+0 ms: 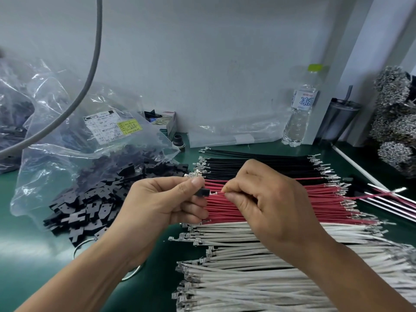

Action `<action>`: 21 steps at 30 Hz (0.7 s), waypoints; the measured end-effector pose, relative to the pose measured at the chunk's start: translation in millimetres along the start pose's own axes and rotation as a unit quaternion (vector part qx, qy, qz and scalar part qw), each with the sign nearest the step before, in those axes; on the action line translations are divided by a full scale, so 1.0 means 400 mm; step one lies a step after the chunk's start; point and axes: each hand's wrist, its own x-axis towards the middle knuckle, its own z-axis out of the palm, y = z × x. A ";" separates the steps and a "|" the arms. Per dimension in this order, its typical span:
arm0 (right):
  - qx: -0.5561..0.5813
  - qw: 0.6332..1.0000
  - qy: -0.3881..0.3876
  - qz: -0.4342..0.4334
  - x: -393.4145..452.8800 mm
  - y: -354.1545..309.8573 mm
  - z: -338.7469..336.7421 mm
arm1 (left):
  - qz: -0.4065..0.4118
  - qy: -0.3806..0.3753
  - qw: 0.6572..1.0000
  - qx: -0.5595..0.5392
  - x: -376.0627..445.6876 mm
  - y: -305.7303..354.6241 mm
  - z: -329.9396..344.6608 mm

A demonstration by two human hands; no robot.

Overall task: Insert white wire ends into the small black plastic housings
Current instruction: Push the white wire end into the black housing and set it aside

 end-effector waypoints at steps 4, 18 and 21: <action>0.075 0.996 -0.019 0.050 -0.009 0.005 0.018 | -0.003 0.013 1.000 -0.011 -0.007 -0.011 0.017; 0.096 0.993 -0.005 0.067 -0.009 0.015 0.011 | 0.181 -0.017 0.948 0.261 -0.005 -0.002 -0.015; 0.103 0.993 -0.021 0.047 -0.008 0.010 0.014 | 0.144 -0.054 0.957 0.245 -0.002 0.004 -0.019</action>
